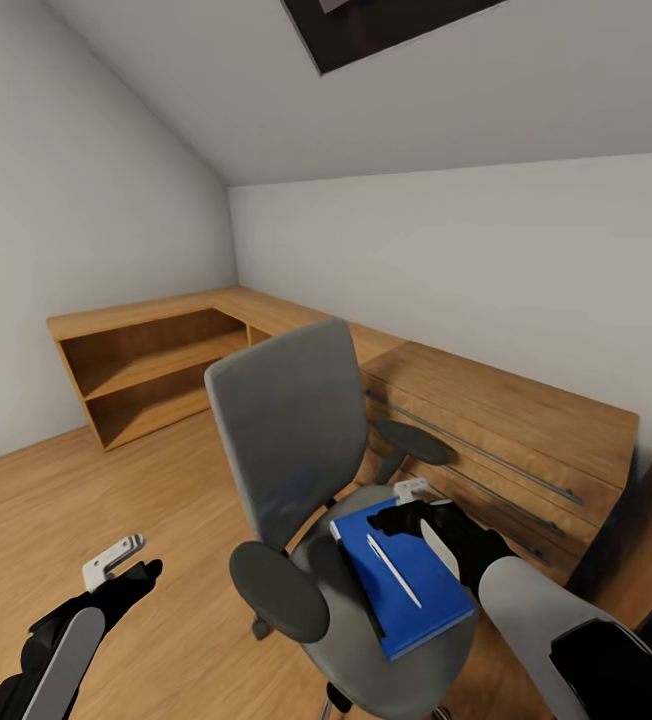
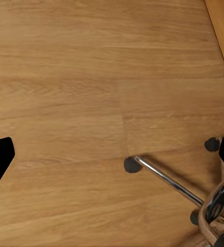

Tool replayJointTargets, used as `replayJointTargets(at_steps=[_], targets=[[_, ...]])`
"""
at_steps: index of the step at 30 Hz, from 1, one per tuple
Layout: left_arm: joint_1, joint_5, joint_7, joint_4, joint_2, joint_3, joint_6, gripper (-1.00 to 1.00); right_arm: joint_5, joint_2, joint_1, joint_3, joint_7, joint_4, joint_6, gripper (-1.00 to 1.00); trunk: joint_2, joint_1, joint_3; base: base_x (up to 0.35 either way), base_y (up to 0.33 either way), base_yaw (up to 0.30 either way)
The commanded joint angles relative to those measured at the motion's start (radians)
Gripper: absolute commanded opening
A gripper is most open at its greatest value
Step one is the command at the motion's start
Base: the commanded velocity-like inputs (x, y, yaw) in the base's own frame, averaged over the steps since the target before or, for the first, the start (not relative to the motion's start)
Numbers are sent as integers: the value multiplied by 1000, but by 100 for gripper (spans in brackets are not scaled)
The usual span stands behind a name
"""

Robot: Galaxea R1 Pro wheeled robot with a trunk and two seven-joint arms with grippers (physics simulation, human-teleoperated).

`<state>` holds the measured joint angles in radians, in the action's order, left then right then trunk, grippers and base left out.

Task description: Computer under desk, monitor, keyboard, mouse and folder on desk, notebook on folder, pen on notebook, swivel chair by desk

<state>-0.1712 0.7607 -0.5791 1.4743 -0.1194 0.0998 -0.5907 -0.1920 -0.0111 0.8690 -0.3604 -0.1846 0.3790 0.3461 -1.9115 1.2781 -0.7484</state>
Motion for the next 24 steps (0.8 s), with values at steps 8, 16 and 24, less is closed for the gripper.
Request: replayJointTargets(at_steps=[8, 16, 24], targets=[[-1, 7, -8, 1, 0, 0, -2, 100, -4, -19, 1, -12, 42, -16, 7, 100, 0, 0, -1, 8, 0, 0], [-1, 3, -10, 4, 0, 1, 1, 100, 40, -47, 1, -42, 53, -35, 38, 100, 0, 0, -1, 0, 0, 0], [-1, 2, -10, 7, 0, 3, 2, 100, 42, -53, 1, -43, 54, -36, 93, 100, 0, 0, -1, 0, 0, 0]])
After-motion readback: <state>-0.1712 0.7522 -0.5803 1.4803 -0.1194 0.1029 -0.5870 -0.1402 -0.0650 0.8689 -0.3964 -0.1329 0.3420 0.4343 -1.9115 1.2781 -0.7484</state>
